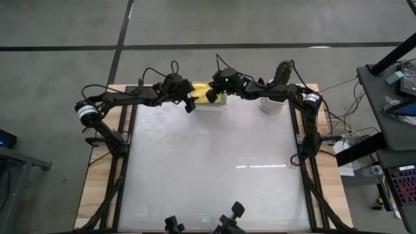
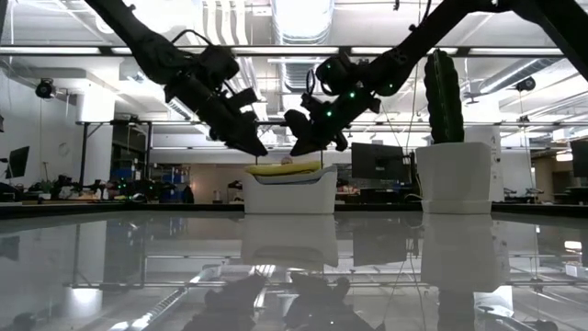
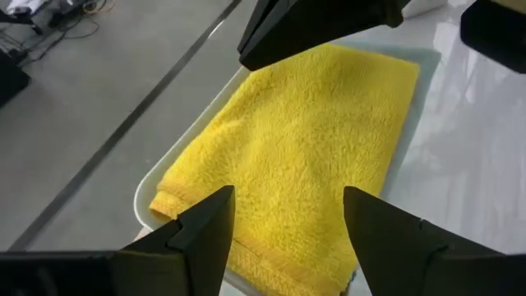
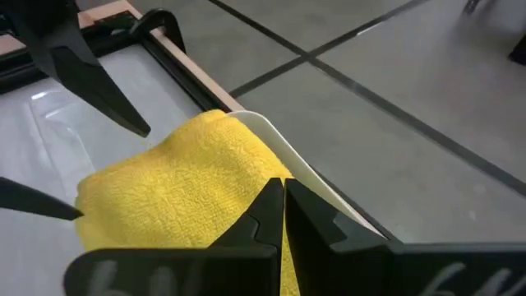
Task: Fold microfiber towels
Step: Put the yellow cloth into the bin
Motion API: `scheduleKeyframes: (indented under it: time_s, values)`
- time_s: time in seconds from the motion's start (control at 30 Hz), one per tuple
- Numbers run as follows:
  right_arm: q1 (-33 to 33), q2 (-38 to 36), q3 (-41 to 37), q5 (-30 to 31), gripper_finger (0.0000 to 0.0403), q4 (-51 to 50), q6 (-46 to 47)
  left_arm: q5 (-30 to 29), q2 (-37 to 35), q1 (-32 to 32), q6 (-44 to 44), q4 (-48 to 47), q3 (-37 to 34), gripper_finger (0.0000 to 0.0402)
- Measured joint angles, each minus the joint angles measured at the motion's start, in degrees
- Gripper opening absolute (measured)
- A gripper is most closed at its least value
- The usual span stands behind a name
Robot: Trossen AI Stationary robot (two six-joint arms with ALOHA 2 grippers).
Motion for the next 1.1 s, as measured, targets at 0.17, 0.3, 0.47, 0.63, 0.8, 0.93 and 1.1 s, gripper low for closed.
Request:
scheduleKeyframes:
  time_s: [0.17, 0.3, 0.47, 0.63, 0.8, 0.93, 1.1]
  values:
    - [0.7, 0.3, 0.0, 0.0, 0.0009, 0.3, 0.6, -0.6, 1.4, 0.3, 0.3, 5.8, 0.0, 0.0212]
    - [1.2, 2.3, 0.0, -0.1, 0.0009, 3.0, 2.6, -2.6, 5.3, 0.4, 0.3, 14.2, 0.0, 0.0212]
    - [1.4, 6.3, 0.0, 1.4, 0.0009, 4.2, 4.3, -9.7, 9.9, 0.8, 0.3, 16.7, 0.4, 0.0212]
    - [1.4, 8.0, -0.6, 3.0, 0.0009, 4.5, 4.1, -10.5, 13.4, 0.8, -0.4, 15.8, 0.5, 0.0212]
    - [1.4, 7.9, -1.2, 3.1, 0.0009, 4.5, 3.8, -11.0, 14.7, 0.8, -1.2, 16.0, 0.8, 0.0212]
    - [1.4, 7.6, -1.1, 2.9, 0.0009, 4.2, 3.8, -10.9, 13.0, 0.8, -1.6, 14.8, 0.7, 0.0212]
    - [1.4, 5.1, -1.3, 2.8, 0.0009, 2.5, 2.8, -11.0, 8.0, 0.8, -0.3, 11.9, 0.7, 0.0212]
